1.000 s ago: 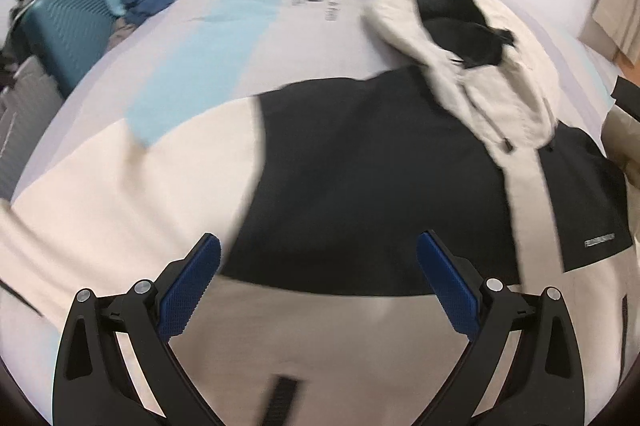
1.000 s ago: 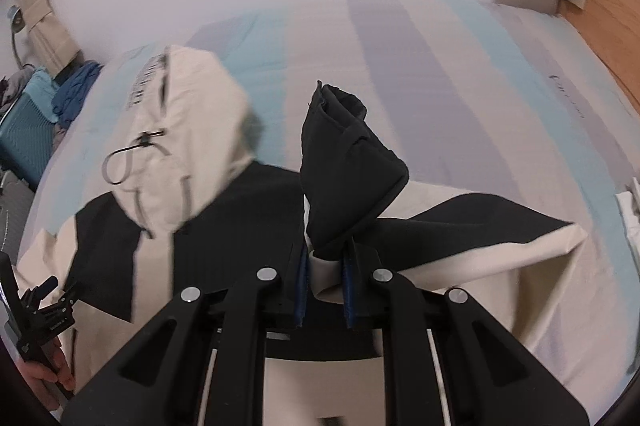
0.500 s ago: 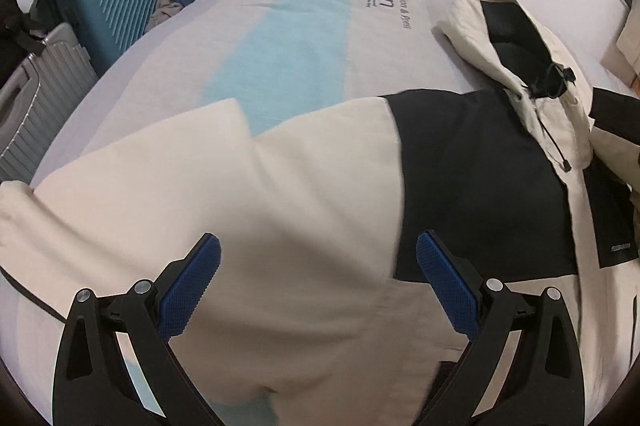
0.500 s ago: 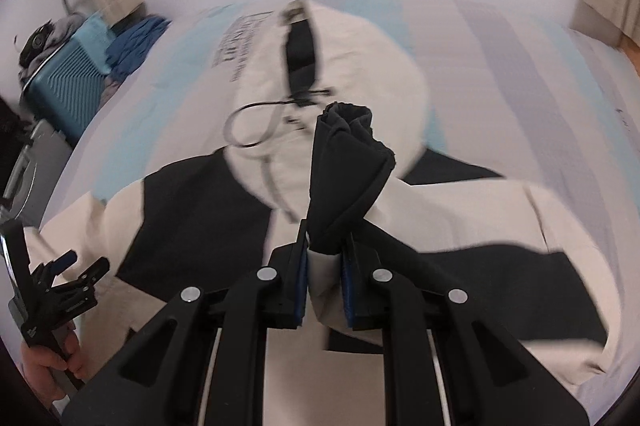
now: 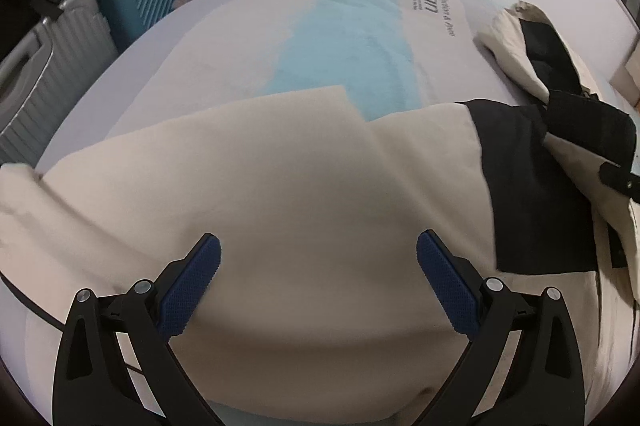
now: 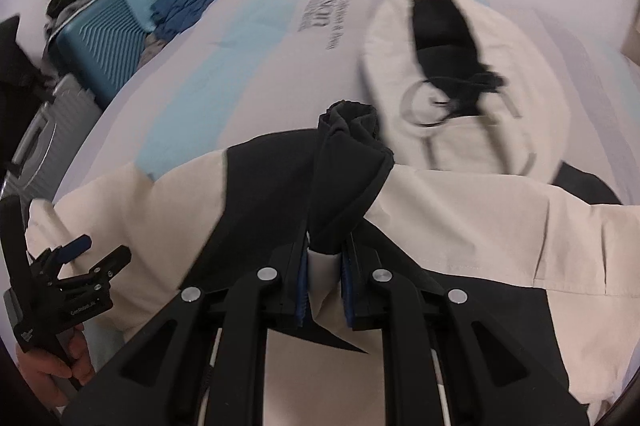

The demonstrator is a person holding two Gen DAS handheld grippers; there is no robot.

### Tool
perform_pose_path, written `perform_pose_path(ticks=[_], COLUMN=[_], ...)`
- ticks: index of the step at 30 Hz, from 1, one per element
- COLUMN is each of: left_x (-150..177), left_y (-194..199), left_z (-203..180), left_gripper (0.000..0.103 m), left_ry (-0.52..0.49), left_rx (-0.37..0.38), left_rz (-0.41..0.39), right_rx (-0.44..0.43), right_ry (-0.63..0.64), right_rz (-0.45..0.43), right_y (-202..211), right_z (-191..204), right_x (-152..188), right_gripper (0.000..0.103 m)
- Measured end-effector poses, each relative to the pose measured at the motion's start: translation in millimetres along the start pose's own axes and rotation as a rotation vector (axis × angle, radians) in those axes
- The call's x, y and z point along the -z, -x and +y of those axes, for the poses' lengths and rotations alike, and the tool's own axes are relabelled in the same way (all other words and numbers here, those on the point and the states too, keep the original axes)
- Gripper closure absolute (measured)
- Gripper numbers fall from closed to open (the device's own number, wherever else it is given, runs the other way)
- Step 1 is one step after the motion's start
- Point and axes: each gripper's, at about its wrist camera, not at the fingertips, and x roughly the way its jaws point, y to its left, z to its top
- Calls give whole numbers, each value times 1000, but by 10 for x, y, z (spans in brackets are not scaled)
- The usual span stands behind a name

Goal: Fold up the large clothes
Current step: 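Carry the grasped sleeve cuff with the right tool across the jacket body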

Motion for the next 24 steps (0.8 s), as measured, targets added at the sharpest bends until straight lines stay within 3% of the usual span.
perform_pose_path(ticks=[10, 24], left_x=[75, 166], left_y=[114, -7], left_z=[388, 643], left_gripper=[7, 7], left_ry=[-1, 82], left_rx=[-19, -19], left_rz=[-12, 27], right_rx=[-42, -74], right_ry=[95, 155], right_rz=[49, 101], right_y=[-226, -420], right_z=[852, 1357], right_x=[163, 493], right_gripper=[90, 90])
